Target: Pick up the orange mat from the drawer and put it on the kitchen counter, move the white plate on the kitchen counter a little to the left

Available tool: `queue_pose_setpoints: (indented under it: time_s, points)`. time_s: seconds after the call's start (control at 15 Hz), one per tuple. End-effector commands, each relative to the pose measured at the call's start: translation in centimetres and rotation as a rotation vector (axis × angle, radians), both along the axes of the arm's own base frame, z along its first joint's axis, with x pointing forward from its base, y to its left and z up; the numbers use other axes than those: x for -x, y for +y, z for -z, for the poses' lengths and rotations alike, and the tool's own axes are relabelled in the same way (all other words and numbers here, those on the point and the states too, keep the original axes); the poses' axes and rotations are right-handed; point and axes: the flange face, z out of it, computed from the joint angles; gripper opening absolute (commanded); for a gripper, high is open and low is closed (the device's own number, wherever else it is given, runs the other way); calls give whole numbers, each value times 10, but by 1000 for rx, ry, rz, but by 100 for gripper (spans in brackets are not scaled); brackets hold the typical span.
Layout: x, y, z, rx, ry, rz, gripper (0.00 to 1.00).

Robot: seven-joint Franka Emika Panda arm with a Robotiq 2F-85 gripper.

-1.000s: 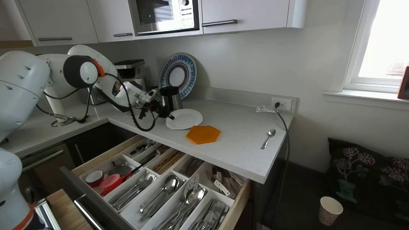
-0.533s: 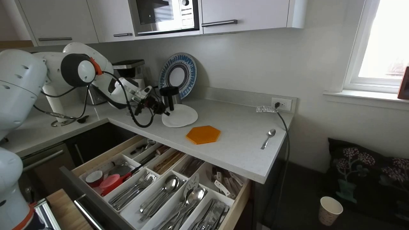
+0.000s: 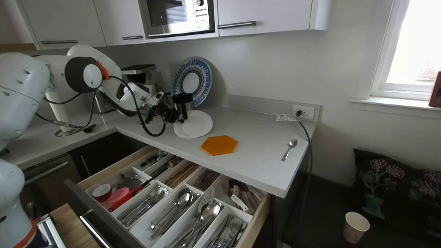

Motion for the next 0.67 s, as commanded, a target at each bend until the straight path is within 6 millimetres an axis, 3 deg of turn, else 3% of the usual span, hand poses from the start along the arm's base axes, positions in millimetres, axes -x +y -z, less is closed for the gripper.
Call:
queue_pose_setpoints:
  time_s: [0.0,0.27,0.6]
  points:
    - [3,-11,-6,-2,26,13,66]
    - [9,-15,-17,-19,99,-35,97]
    - [22,-11,-43,-94,223,-90,100]
